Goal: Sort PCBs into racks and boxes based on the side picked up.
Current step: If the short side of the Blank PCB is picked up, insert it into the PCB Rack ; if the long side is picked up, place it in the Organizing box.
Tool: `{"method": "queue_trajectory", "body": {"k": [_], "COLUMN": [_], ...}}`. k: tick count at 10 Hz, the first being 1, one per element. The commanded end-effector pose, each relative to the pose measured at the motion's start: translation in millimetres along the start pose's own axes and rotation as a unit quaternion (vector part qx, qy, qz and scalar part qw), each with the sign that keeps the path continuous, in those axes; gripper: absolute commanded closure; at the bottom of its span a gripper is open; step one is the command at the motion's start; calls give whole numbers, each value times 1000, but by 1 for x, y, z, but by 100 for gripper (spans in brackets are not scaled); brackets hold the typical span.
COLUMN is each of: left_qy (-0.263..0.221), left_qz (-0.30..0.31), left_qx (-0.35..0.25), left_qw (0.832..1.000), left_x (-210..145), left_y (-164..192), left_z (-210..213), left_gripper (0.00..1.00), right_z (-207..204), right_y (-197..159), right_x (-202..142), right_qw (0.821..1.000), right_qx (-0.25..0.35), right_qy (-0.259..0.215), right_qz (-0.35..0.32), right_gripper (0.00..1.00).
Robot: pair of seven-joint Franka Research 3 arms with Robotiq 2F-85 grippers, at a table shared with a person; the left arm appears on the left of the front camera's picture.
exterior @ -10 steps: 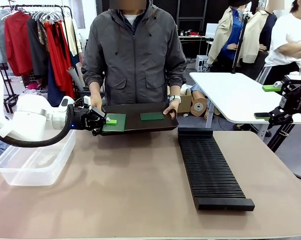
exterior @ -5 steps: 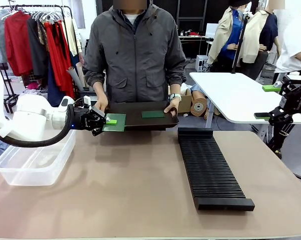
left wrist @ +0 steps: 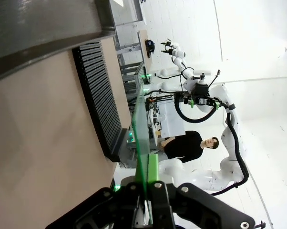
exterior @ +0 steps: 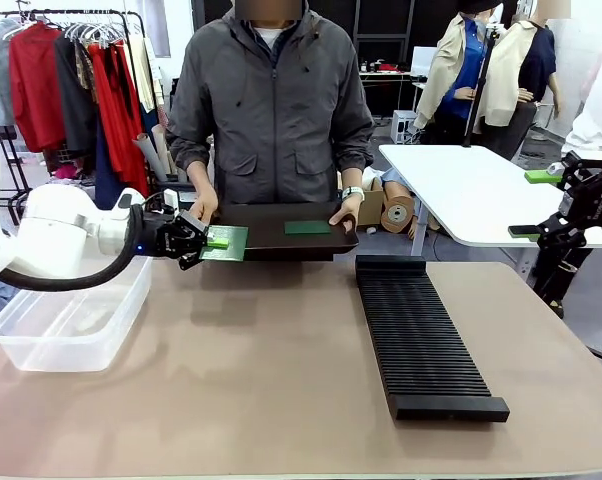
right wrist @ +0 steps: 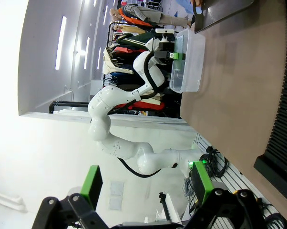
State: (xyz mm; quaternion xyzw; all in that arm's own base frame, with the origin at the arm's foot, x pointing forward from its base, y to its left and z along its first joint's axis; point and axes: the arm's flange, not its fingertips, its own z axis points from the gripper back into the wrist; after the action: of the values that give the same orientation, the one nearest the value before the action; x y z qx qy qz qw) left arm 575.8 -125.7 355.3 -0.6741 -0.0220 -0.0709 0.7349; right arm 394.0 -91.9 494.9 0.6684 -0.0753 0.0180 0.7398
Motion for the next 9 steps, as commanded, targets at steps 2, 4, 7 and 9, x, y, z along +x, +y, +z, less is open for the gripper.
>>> {"method": "queue_trajectory", "body": {"k": [2, 4, 7, 9], "left_qy": [39, 50, 43, 46], "left_qz": [34, 36, 20, 13], "left_qx": [45, 112, 204, 273], "left_qw": [998, 992, 978, 961], "left_x": [-26, -41, -50, -51], "left_y": [-31, -50, -71, -82], "left_z": [45, 90, 147, 180], "left_gripper": [100, 100, 100, 100], "right_z": [1, 1, 1, 1], "right_y": [1, 1, 1, 1], "right_x": [-1, -1, -1, -1], "right_qw": [1000, 1000, 1000, 1000], "right_qx": [0, 0, 0, 0], "right_qy": [2, 2, 2, 2], "right_qz": [2, 2, 2, 2], "right_gripper": [0, 0, 0, 0]}}
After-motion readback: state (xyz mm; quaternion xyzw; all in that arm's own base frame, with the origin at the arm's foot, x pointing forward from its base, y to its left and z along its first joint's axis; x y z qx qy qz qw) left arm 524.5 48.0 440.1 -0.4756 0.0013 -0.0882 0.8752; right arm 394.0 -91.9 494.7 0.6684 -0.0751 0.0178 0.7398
